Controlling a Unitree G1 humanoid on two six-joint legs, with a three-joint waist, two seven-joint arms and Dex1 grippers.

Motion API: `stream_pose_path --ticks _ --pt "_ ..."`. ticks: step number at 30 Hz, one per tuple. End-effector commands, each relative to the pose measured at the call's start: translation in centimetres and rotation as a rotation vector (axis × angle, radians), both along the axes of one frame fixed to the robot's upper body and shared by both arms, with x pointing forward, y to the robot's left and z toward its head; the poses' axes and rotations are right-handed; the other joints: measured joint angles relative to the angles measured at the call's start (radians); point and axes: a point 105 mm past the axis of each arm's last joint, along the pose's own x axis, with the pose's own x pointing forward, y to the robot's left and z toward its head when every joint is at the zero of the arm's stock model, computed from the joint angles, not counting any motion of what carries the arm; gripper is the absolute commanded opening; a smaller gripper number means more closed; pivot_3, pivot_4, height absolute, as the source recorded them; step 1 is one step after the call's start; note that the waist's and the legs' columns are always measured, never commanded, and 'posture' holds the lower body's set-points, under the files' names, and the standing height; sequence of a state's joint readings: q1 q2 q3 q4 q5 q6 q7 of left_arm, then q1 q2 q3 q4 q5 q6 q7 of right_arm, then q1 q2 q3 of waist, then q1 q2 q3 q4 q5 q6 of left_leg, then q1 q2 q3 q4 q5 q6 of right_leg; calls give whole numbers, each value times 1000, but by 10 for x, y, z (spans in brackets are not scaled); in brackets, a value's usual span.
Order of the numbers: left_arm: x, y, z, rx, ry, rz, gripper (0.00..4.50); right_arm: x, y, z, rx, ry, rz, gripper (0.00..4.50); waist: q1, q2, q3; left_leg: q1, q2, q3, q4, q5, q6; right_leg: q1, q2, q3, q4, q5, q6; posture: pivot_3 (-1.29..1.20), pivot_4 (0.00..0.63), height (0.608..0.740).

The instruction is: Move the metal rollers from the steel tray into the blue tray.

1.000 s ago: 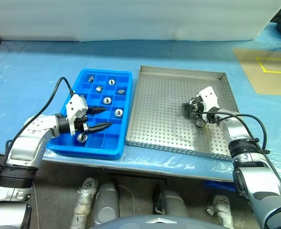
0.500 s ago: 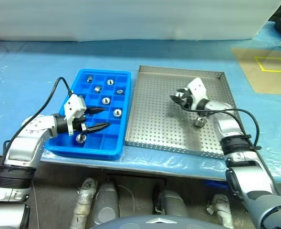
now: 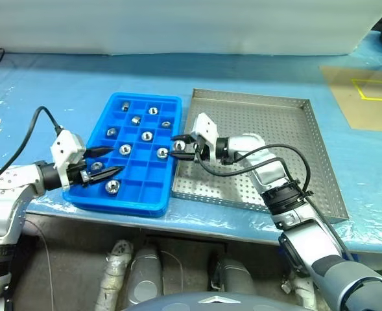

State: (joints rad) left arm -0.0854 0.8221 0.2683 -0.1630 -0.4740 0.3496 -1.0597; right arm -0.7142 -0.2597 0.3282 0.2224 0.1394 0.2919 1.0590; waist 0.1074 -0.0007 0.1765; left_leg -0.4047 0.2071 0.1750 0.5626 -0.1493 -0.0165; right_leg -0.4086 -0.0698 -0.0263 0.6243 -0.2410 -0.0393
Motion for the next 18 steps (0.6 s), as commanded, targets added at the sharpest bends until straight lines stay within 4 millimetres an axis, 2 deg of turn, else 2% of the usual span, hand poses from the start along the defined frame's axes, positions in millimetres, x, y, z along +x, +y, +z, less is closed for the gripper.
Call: stream_pose_path --ticks 1,7,12,15,18 --pt "-5 1 13 4 -52 17 3390 -21 9 1 -21 -7 138 1671 5 0 0 0 0 0 0 0 0 0 0 0 0 0 0 225 150 740" --pt "-12 -2 12 -9 -47 42 3390 -26 28 3 -10 42 216 1671 17 0 0 0 0 -1 0 0 0 0 0 0 1 0 0 246 150 740" --pt "-13 1 15 -10 -53 65 3390 -5 61 7 43 -22 120 1671 17 0 0 1 0 -1 -1 1 -1 -3 0 0 2 0 -1 264 150 740" --pt "-12 11 19 6 -70 105 3390 -1 78 15 80 -47 108 1671 18 0 0 -1 0 -1 -2 1 -1 -3 0 0 2 -1 -1 266 150 740" --pt "-10 26 27 15 -90 154 3390 -6 90 21 99 -55 140 1671 19 -1 0 -1 0 -1 -2 1 -1 -3 -1 0 1 0 -1 269 150 740"
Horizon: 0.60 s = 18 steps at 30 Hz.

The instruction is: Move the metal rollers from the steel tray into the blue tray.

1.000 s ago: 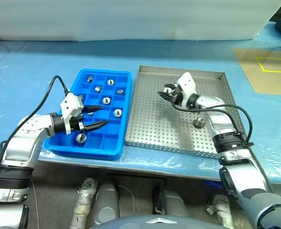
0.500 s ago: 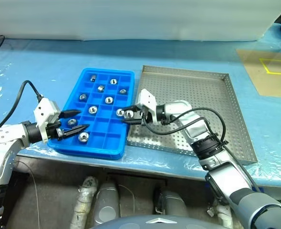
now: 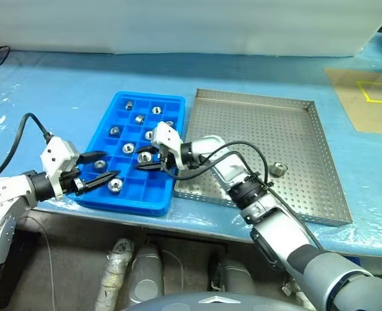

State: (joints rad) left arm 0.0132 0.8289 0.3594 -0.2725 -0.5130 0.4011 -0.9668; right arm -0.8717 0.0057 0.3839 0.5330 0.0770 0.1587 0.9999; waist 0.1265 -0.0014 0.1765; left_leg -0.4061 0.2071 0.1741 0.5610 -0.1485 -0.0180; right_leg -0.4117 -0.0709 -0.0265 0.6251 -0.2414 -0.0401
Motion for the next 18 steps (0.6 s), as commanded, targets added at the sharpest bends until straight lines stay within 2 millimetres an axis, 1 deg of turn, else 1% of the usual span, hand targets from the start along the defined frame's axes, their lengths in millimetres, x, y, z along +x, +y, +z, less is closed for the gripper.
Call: stream_pose_path --ticks 1,6,7,9,13,14,16,17,18 --pt "0 19 20 29 -64 60 3390 -4 13 19 52 -57 35 1671 0 0 0 0 0 0 0 0 0 0 0 0 0 0 0 270 150 740" --pt "-1 29 23 45 -67 85 3390 -8 16 1 7 -38 50 1671 0 0 0 0 0 0 0 0 0 0 0 0 0 0 0 270 150 740" --pt "0 30 24 44 -66 88 3390 -9 17 -7 -8 -22 44 1671 0 0 0 0 0 0 0 0 0 0 0 0 1 0 0 269 150 740" --pt "0 31 23 41 -62 87 3390 -9 18 -16 -27 -9 29 1671 0 0 0 1 0 0 -1 0 0 0 0 0 1 0 0 268 150 740" --pt "1 25 19 30 -54 68 3390 -2 20 -23 -9 2 -38 1671 0 0 0 1 0 0 -1 0 0 -1 0 0 1 0 0 256 150 740" --pt "1 23 18 26 -52 63 3390 -2 20 -24 2 8 -48 2393 -1 0 0 1 0 0 -1 0 0 0 0 0 1 0 0 254 150 740" --pt "2 20 17 22 -49 51 3390 0 19 -22 25 9 -67 2953 -1 0 0 1 0 0 -1 0 0 0 0 0 1 0 0 246 150 740" --pt "2 19 17 21 -47 45 3390 2 18 -22 28 5 -86 3359 -1 0 0 1 0 0 -1 0 0 0 0 0 1 0 0 246 150 740" --pt "3 18 16 20 -46 39 3390 5 17 -21 26 -1 -109 3650 -1 -1 0 1 0 0 -1 0 0 0 0 0 2 0 0 239 150 740"
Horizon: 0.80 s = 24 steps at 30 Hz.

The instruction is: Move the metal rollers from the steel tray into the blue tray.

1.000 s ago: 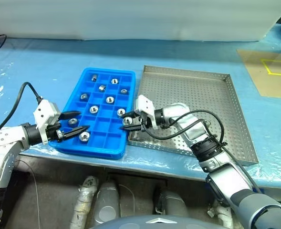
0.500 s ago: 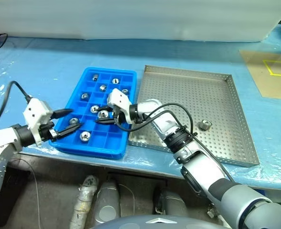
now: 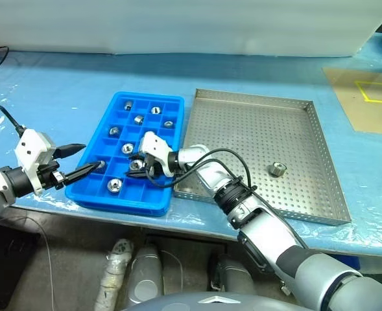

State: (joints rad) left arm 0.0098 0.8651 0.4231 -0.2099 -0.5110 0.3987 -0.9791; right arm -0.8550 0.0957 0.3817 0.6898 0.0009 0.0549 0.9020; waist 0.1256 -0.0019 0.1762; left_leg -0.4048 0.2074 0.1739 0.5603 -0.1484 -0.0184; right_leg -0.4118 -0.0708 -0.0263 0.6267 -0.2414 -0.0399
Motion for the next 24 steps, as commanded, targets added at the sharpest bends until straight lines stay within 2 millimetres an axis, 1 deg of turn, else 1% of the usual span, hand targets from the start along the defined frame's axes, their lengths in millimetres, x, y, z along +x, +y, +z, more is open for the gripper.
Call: stream_pose_path --ticks 1,2,4,5,7,8,9,10,13,14,15,17,20,22,24 --pt "1 -8 8 6 -34 -41 3390 8 -2 6 30 -23 -68 4041 0 0 0 0 0 0 0 0 0 0 0 0 0 0 0 235 150 740" --pt "2 -10 8 4 -35 -51 3390 12 -7 9 30 -34 -86 4361 0 0 0 0 0 0 0 0 0 0 0 0 0 0 0 228 150 740" --pt "4 -13 9 2 -38 -66 3390 21 -19 16 47 -53 -130 4361 2 0 0 0 0 0 0 1 -1 0 0 0 1 0 0 214 150 740" --pt "6 -15 10 -2 -40 -76 3390 25 -26 23 66 -56 -142 4361 3 0 0 0 0 0 0 1 -1 0 0 0 1 0 0 209 150 740" --pt "9 -22 10 -16 -42 -106 3390 31 -46 42 117 -61 -166 4361 4 0 0 0 -1 0 1 1 -2 1 -1 0 1 0 0 180 150 740" --pt "10 -28 10 -22 -41 -129 3390 34 -61 54 140 -71 -183 4361 8 0 0 0 -1 1 1 2 -3 1 -1 0 1 0 0 180 150 740" --pt "11 -31 9 -24 -40 -144 3390 35 -71 61 151 -77 -194 4361 8 0 0 -1 -2 1 1 2 -4 1 -1 0 1 0 0 162 150 740" --pt "13 -37 7 -31 -38 -163 3390 37 -85 69 158 -85 -213 4361 8 0 0 0 -2 1 1 2 -4 1 -2 0 1 0 1 150 150 740" --pt "22 -59 1 -72 -27 -238 3390 38 -141 92 177 -83 -306 4361 10 0 0 0 -2 1 1 3 -4 2 -1 0 1 1 1 82 150 740" --pt "24 -68 -3 -80 -17 -273 3390 34 -161 99 180 -81 -344 4361 8 0 0 0 -2 2 1 3 -4 2 -1 0 0 1 1 68 150 740" --pt "25 -75 -7 -86 -6 -303 3390 30 -177 103 163 -90 -374 4361 7 0 0 0 -2 2 2 3 -4 2 -1 0 0 1 1 38 150 740" --pt "27 -89 -11 -105 11 -363 3390 18 -202 100 93 -102 -424 4361 1 -1 0 0 -2 2 1 3 -4 3 0 0 -1 2 3 -5 150 740" --pt "28 -114 -16 -143 31 -468 3390 -1 -236 94 47 -45 -506 4361 -7 0 0 1 -2 3 1 2 -4 3 3 0 -2 3 5 -59 150 740" --pt "27 -130 -21 -146 45 -543 3390 -10 -255 85 6 -27 -574 4361 -26 1 -1 2 0 3 1 3 -4 3 6 1 -2 2 4 -100 150 740" --pt "29 -141 -24 -151 49 -588 3390 -14 -268 77 -26 -20 -635 4361 -36 2 -1 2 0 3 1 3 -5 4 7 2 -2 1 1 -145 150 740"
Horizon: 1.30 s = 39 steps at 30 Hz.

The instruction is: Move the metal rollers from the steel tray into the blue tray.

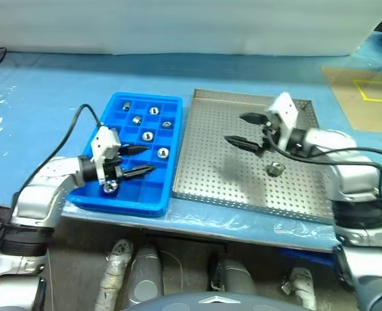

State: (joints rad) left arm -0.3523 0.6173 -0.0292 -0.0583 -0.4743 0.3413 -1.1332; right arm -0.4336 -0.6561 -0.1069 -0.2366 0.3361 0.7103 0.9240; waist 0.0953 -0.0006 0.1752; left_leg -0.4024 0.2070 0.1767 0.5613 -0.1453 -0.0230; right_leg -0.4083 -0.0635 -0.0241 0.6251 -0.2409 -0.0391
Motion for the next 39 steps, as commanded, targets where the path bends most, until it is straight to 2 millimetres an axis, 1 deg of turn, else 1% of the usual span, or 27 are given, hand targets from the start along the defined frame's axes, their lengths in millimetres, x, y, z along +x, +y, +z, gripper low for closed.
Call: stream_pose_path --ticks 1,4,7,10,14,17,20,24,28,31,35,37,39 --pt "3 -19 1 -3 -29 -90 3390 -8 -19 4 -18 -37 -93 4361 -14 0 0 1 0 0 0 0 0 0 1 1 0 0 0 -157 150 740" --pt "8 -34 3 -21 -33 -143 3390 -2 -36 -12 -39 -41 -214 4361 -29 1 0 3 0 1 1 0 0 2 1 2 0 0 -1 -193 150 740" --pt "10 -41 4 -29 -35 -177 3390 3 -36 -22 -9 -28 -253 4361 -53 1 0 4 0 1 2 0 0 2 1 3 0 2 -2 -219 150 740" --pt "13 -42 4 -27 -37 -184 3390 8 -38 -34 -14 -13 -281 4361 -60 1 -1 4 1 1 2 0 1 3 3 3 0 2 -3 -228 150 740" --pt "14 -42 5 -29 -39 -187 3390 16 -53 -54 -26 21 -355 4361 -59 2 -1 3 1 1 2 0 1 3 3 3 -1 2 -3 -226 150 740" --pt "11 -43 5 -40 -28 -195 3390 16 -60 -69 -27 60 -380 4361 -57 2 -1 2 1 1 3 -2 5 3 3 3 -1 2 -3 -213 150 740" --pt "6 -46 5 -48 -20 -204 3390 16 -63 -82 -48 77 -391 4361 -56 2 -1 2 1 1 3 -3 5 3 3 3 -1 2 -3 -203 150 740" --pt "3 -47 3 -49 -17 -203 3390 17 -67 -95 -74 98 -402 4361 -57 2 -1 2 1 1 3 -3 5 3 3 3 -1 2 -3 -193 150 740" --pt "5 -46 3 -51 -21 -183 3390 20 -67 -103 -82 105 -406 4361 -57 2 -1 4 1 2 4 -3 5 4 3 3 0 2 -3 -184 150 740" --pt "6 -44 3 -48 -25 -173 3390 23 -64 -96 -44 78 -398 3806 -57 2 -1 6 1 2 4 -3 5 6 3 3 0 2 -3 -180 150 740" --pt "6 -41 2 -42 -24 -165 3390 25 -66 -99 -92 65 -411 2441 -55 2 -1 6 1 2 4 -3 5 7 3 3 -1 2 -3 -175 150 740" --pt "5 -38 3 -40 -22 -158 3390 24 -62 -95 -53 63 -392 1836 -55 2 -1 6 1 2 4 -3 5 6 3 3 -1 2 -3 -167 150 740" --pt "5 -35 3 -38 -23 -151 3390 24 -60 -92 -37 63 -385 1797 -55 2 -1 6 1 2 3 -3 5 6 3 3 -1 2 -3 -163 150 740"
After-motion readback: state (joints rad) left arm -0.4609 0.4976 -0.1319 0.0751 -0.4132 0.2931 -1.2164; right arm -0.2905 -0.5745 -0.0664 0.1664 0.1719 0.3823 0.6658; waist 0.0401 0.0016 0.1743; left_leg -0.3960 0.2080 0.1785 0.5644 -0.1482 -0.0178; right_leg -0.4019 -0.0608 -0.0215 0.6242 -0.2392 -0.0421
